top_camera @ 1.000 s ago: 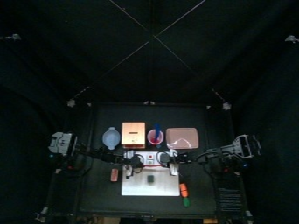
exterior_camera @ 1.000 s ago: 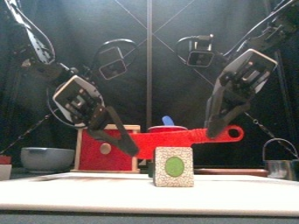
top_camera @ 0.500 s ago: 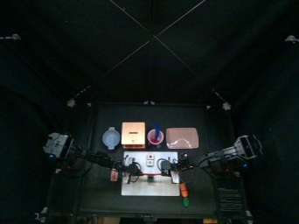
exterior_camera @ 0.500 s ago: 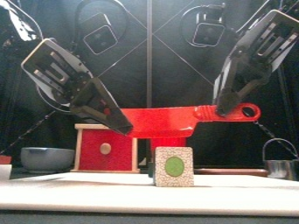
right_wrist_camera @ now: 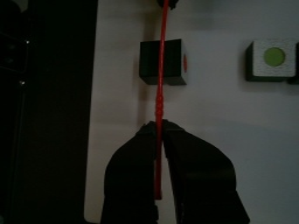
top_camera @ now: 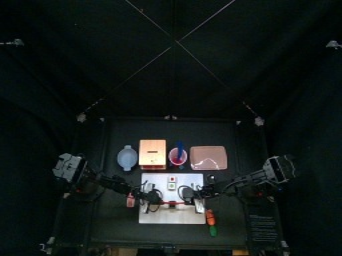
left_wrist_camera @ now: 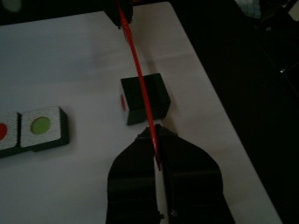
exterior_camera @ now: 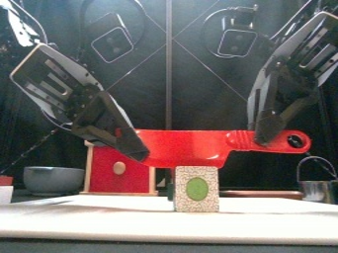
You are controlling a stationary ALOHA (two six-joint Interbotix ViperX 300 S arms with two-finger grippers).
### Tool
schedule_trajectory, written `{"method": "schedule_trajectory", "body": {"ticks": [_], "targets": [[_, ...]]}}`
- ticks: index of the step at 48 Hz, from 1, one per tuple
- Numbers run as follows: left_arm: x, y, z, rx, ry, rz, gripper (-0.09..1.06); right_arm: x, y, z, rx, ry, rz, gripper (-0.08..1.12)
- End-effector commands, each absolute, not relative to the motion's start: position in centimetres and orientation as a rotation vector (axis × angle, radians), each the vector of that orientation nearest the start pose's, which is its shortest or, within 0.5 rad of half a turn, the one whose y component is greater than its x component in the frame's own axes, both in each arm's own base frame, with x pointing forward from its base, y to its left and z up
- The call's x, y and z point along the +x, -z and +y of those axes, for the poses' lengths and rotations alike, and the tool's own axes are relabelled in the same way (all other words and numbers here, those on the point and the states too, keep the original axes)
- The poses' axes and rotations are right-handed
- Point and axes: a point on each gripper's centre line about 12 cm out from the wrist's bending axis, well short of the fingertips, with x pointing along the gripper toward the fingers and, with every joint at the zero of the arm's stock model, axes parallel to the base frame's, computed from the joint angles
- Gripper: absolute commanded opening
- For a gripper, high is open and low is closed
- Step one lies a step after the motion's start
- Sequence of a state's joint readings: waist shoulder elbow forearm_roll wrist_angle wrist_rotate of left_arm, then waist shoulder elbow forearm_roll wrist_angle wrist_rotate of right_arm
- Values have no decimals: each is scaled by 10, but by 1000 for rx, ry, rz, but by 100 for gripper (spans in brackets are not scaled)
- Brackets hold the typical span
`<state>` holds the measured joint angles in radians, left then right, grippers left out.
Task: Cut the sushi into 4 pieces with the knife
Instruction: Cut the sushi into 4 pieces
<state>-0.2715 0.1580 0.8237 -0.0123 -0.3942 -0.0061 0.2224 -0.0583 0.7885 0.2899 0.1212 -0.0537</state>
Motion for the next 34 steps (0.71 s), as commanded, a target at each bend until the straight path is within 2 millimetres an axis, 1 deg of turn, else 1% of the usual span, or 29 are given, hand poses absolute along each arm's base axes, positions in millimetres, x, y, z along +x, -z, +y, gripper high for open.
{"method": "schedule_trajectory", "body": {"ticks": [1,6,12,17,21,29,34], "targets": [[360,-95,-101,63,253,595,24,337,-143,79,141,-139,863,3],[359,-77,-99,55,237,643,24,337,-129,79,148,-128,901,3],[356,-50,-98,45,216,717,24,338,-114,79,151,-118,943,3],[354,-37,-100,42,211,750,24,337,-105,79,166,-106,969,3],[354,-32,-99,37,203,765,24,338,-102,79,167,-104,978,3],[354,-32,-96,40,196,766,24,339,-103,78,157,-106,974,3],[355,-33,-90,39,184,764,23,339,-104,68,141,-93,969,3]]}}
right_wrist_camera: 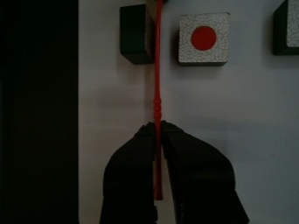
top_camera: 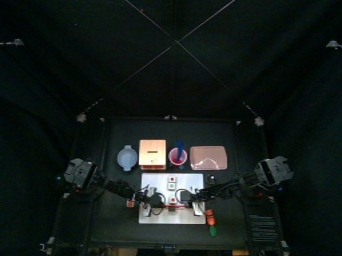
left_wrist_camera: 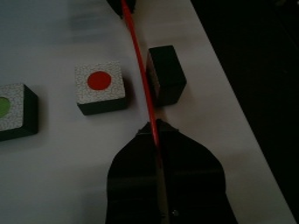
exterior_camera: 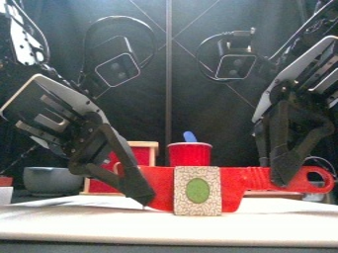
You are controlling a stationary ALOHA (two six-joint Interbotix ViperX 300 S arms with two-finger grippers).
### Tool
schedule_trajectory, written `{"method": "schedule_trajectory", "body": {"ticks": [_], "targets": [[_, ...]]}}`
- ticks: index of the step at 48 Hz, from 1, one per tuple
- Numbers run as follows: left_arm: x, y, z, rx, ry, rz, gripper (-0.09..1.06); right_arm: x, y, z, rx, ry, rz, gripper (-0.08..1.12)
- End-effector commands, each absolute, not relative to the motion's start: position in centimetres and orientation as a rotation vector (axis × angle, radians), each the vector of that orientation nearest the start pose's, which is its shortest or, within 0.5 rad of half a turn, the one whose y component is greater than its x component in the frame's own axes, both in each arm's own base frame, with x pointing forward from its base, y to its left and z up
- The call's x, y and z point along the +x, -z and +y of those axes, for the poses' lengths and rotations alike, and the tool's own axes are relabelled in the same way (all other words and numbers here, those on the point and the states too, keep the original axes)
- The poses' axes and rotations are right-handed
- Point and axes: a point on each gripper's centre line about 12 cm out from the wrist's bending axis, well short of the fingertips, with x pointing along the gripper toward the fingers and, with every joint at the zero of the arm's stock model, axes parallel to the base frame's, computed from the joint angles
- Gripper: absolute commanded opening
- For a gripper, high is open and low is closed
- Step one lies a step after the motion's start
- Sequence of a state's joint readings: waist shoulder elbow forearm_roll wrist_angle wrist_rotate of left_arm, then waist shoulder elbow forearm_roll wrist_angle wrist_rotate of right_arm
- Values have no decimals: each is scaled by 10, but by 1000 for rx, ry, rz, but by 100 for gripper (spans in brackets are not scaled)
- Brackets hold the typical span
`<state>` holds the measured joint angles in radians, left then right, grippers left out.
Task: Cut the sushi into 4 pieces with the knife
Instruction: Cut the sushi into 4 pieces
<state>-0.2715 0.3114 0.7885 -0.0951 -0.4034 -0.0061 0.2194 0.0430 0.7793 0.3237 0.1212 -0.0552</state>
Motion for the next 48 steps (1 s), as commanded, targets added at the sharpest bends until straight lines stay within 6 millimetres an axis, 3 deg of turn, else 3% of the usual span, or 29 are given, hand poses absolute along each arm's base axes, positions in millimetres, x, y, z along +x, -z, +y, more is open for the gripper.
{"method": "schedule_trajectory", "body": {"ticks": [1,16,32,43,48], "targets": [[356,-34,-88,39,181,764,24,340,-104,67,137,-93,969,3],[362,-38,-49,53,125,778,23,346,-115,34,99,-42,934,3],[364,-56,-45,72,134,751,23,349,-125,33,90,-46,903,3],[369,-99,-62,119,203,631,30,349,-159,41,90,-83,894,3],[368,-123,-64,110,202,567,45,341,-176,46,87,-106,878,3]]}}
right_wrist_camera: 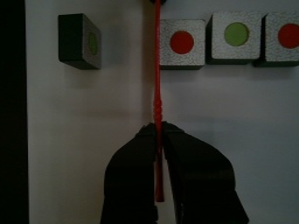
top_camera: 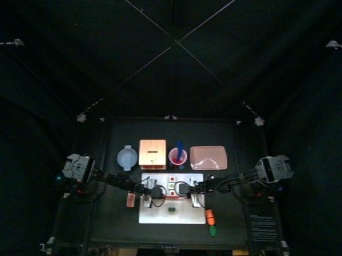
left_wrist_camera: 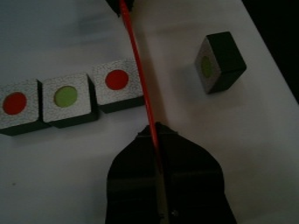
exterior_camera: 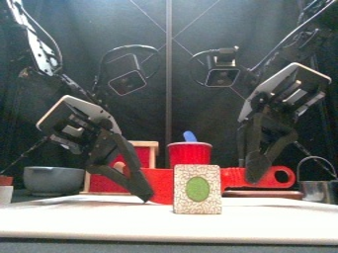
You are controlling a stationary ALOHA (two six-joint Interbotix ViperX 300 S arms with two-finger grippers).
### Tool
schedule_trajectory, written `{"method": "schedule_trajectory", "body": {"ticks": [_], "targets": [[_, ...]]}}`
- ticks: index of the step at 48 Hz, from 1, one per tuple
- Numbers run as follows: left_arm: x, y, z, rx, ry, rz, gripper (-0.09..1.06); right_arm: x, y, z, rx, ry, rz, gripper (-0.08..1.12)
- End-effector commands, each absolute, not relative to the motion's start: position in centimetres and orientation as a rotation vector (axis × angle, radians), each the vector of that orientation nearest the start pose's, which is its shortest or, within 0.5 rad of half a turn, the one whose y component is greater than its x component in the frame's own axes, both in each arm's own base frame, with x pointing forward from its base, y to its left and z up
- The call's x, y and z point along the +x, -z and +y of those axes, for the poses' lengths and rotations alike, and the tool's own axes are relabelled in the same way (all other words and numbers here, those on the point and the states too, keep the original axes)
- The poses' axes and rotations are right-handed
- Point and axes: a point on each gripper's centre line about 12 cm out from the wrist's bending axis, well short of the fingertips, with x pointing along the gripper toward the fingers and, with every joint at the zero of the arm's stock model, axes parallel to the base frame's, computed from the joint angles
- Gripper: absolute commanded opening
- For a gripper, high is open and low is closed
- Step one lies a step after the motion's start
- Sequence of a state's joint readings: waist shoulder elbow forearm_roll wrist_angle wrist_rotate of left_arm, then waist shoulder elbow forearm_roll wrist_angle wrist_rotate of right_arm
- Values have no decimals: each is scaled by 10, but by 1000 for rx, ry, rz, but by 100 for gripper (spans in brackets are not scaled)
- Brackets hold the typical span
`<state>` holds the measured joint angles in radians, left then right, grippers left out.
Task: Cut the sushi into 4 pieces with the knife
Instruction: Cut the sushi into 4 pieces
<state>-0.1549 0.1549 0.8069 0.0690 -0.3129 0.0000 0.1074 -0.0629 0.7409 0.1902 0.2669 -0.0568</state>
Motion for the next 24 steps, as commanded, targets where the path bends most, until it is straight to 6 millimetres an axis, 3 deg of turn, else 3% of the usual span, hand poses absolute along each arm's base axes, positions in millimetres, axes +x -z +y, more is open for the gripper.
{"method": "schedule_trajectory", "body": {"ticks": [1,10,24], "targets": [[368,-126,-64,111,203,561,48,338,-178,47,91,-110,879,3],[354,-139,-55,107,185,540,74,300,-186,49,116,-132,949,3],[316,-169,-31,86,127,464,75,226,-204,52,334,-174,1012,4]]}}
